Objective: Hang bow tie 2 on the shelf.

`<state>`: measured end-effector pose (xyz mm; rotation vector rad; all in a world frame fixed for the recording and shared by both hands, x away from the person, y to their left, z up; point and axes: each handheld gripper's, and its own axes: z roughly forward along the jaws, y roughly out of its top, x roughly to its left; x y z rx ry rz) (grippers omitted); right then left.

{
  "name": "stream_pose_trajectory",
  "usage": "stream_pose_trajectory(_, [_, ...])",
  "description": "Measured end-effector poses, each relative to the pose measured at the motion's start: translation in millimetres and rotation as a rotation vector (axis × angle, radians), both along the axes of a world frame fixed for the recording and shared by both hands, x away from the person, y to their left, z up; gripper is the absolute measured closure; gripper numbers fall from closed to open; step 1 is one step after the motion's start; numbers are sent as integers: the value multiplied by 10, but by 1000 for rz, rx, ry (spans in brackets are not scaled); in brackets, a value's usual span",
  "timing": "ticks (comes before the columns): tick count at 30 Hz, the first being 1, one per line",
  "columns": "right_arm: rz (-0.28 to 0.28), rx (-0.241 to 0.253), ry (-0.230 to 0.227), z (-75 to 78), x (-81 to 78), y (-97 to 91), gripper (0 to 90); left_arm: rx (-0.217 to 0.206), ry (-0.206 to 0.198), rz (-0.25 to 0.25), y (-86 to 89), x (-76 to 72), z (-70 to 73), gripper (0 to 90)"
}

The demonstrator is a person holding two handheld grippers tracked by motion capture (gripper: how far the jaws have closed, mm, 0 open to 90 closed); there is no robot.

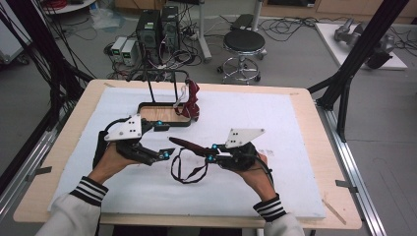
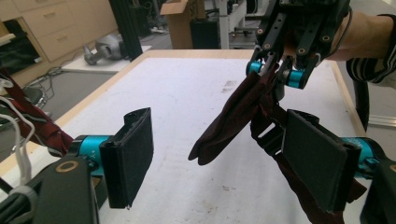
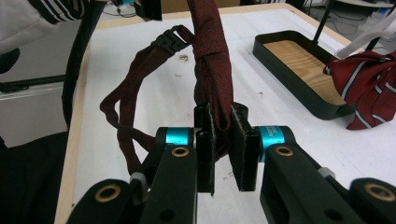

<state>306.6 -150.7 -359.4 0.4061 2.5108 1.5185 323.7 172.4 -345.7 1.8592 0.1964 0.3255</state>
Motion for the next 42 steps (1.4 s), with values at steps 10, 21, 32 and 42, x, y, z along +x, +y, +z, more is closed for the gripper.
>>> stream_pose_trajectory(10, [23, -9, -18, 78, 48, 81, 818, -1, 20, -27, -65, 76, 36, 296])
stream_pose_trajectory(21, [17, -18, -16, 96, 104, 61, 818, 7, 35, -47, -67, 160, 40, 437])
stream_pose_trajectory(32, [21, -39, -15, 76, 159, 69, 819, 27, 39, -69, -76, 180, 25, 550])
stream_pose_trajectory(42, [4, -44, -14, 68, 177, 71, 819, 38, 46, -71, -88, 178, 23, 642])
